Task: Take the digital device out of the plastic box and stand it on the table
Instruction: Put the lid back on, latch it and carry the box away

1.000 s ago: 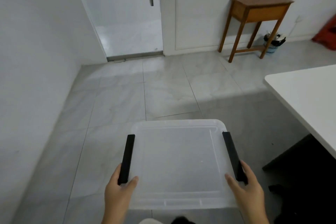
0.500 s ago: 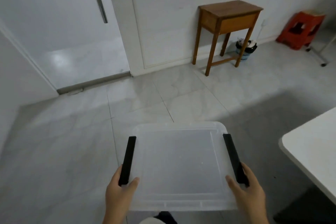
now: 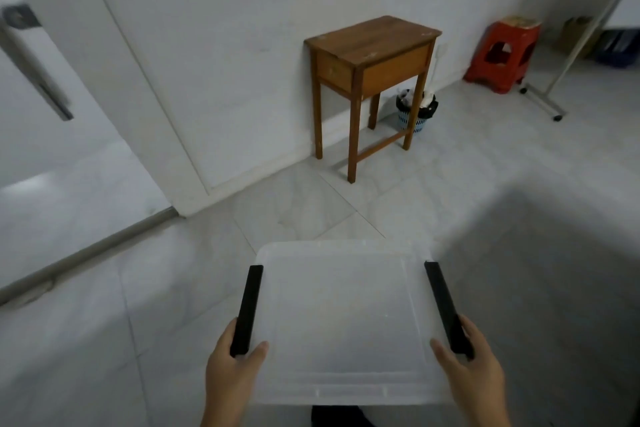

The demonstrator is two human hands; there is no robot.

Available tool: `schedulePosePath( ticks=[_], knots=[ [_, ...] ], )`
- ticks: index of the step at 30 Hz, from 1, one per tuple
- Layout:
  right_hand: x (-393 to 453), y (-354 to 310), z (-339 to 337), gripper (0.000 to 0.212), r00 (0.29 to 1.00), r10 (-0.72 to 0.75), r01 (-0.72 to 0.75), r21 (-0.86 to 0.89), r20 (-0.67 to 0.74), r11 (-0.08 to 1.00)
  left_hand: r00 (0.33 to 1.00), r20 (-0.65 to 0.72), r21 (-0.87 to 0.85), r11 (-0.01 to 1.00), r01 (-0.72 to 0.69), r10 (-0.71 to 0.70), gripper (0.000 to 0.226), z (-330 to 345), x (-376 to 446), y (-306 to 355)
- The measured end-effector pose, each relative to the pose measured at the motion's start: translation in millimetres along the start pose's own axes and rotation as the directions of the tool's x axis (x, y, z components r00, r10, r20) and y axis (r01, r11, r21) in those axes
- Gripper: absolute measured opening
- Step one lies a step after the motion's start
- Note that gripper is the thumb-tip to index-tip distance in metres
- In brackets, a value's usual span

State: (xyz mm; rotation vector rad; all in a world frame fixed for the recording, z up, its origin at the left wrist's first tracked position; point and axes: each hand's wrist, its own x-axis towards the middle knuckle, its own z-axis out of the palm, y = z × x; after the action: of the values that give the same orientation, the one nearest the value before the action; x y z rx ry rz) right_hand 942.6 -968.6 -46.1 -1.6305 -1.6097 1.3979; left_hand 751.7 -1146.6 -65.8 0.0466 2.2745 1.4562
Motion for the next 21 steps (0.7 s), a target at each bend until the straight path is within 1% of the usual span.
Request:
schedulePosePath(
  ticks=[4, 9, 12, 16, 19, 21],
  knots=[
    [88, -60, 27, 0.058, 1.0, -0.023, 0.023, 0.018, -0.016, 1.0, 1.0, 0.014, -0.017, 1.0, -0.018, 0.018, 0.057, 45, 84, 68],
    [189, -109, 66, 0.059, 0.996, -0.01, 0.01, 0.002, -0.084, 1.0, 0.999, 0.029, -0.025, 0.999, 0.03, -0.029, 0.06, 106, 181, 122],
    [260, -136, 90, 0.059, 0.991, -0.019, 0.016, -0.028, -0.136, 0.999, 0.997, 0.074, -0.01, 0.999, 0.036, -0.036, 0.059, 150, 249, 151],
    [364, -189, 118, 0.059, 0.981, 0.009, -0.009, -0.001, -0.192, 1.0, 0.992, 0.129, 0.034, 0.999, -0.015, 0.011, 0.058, 215, 355, 216],
    [431, -231, 124, 0.058, 0.967, 0.006, 0.005, 0.039, -0.254, 0.999, 0.979, 0.187, 0.04, 0.995, -0.088, 0.079, 0.057, 261, 415, 278],
    [476, -249, 124, 0.057, 0.958, 0.03, -0.016, 0.052, -0.284, 0.998, 0.965, 0.244, 0.048, 0.992, -0.115, 0.1, 0.056, 299, 449, 314]
  ],
)
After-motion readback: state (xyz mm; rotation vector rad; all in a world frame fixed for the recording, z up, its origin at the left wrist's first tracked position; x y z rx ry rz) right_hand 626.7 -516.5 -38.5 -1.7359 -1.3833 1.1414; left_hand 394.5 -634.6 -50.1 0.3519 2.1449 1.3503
